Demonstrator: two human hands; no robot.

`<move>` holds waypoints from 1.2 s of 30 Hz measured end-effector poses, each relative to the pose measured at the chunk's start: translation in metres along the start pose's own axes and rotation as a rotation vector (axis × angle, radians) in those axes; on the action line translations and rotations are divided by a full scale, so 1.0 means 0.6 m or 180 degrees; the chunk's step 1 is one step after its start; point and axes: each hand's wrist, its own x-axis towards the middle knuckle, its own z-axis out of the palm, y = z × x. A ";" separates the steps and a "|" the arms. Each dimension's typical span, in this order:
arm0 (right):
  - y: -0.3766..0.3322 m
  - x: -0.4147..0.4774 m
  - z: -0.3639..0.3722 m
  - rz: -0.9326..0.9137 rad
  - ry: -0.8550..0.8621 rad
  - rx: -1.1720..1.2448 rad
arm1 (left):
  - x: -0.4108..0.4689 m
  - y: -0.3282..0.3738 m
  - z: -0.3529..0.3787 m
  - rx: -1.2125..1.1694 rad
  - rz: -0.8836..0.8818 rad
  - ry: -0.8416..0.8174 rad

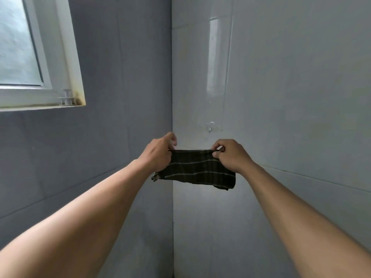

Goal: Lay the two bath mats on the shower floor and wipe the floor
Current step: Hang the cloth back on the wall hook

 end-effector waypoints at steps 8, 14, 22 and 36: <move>0.092 0.168 0.036 0.0027 0.0400 -0.0644 | 0.219 -0.058 0.118 0.0701 0.0656 -0.0087; 0.138 0.270 0.051 -0.0340 0.0447 -0.1528 | 0.362 -0.084 0.185 0.1036 0.1009 -0.0134; 0.139 0.366 0.064 -0.0764 0.0488 -0.2455 | 0.450 -0.131 0.226 0.1646 0.1312 0.0354; 0.187 0.366 0.090 -0.1092 0.0581 -0.3491 | 0.439 -0.148 0.294 0.1789 0.1469 0.0400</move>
